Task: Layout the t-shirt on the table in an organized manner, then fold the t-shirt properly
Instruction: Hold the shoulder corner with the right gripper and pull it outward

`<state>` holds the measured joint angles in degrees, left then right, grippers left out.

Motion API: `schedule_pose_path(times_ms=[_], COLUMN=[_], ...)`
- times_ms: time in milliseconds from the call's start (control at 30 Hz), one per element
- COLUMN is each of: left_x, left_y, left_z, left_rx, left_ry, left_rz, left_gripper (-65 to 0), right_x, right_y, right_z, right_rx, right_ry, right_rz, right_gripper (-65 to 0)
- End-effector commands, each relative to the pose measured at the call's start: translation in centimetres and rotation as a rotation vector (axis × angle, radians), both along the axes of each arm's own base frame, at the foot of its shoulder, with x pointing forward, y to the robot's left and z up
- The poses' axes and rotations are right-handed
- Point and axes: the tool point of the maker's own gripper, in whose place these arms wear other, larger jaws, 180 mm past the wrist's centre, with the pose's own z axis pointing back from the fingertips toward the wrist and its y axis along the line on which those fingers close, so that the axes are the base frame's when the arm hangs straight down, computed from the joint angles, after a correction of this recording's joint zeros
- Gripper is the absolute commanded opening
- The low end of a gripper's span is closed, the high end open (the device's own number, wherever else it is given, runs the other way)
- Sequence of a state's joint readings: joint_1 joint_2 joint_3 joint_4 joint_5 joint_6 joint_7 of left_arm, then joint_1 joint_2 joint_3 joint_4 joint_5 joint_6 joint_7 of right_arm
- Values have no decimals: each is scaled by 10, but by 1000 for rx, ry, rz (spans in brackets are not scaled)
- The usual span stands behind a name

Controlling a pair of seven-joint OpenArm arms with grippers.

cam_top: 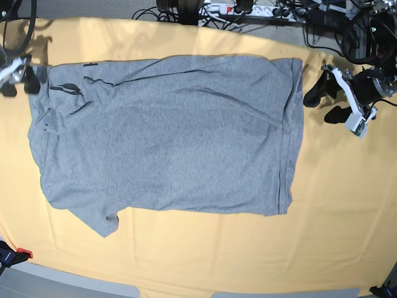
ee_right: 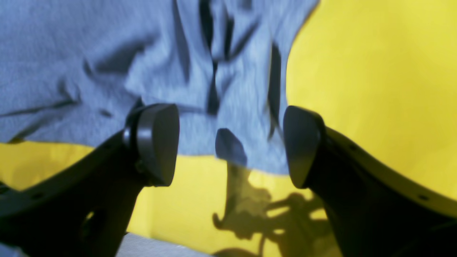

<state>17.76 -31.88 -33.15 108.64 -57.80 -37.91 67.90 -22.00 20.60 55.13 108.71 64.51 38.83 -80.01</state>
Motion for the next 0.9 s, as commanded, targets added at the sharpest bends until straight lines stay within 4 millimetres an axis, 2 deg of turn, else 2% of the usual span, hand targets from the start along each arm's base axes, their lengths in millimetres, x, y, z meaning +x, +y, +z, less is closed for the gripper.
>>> schedule_pose_path(times_ms=[0, 100, 367, 533, 667, 733, 767, 867], left_x=[6, 7, 8, 8, 8, 8, 8, 8], left_y=[4, 8, 10, 9, 9, 9, 9, 9], left_z=[12, 14, 16, 16, 16, 16, 16, 16], left_rx=[3, 6, 8, 1, 0, 0, 0, 1], left_ry=[-37, -45, -49, -50, -50, -50, -51, -51], left_rz=[6, 21, 26, 25, 25, 25, 25, 24], left_gripper=[-203, -203, -203, -203, -203, -203, -203, -203], right_x=[0, -15, -23, -16, -12, -12, -12, -12], right_y=[-6, -18, -33, -29, -19, -15, -15, -16], right_z=[4, -15, -53, -68, -71, -68, -68, -62], right_rx=[-10, 6, 154, 304, 404, 426, 426, 430], right_ry=[-14, 41, 48, 29, 27, 22, 27, 33], right_rz=[-7, -66, -173, -221, -211, -198, -193, -169], right_gripper=[-183, -183, -183, -183, -190, -246, -305, -555])
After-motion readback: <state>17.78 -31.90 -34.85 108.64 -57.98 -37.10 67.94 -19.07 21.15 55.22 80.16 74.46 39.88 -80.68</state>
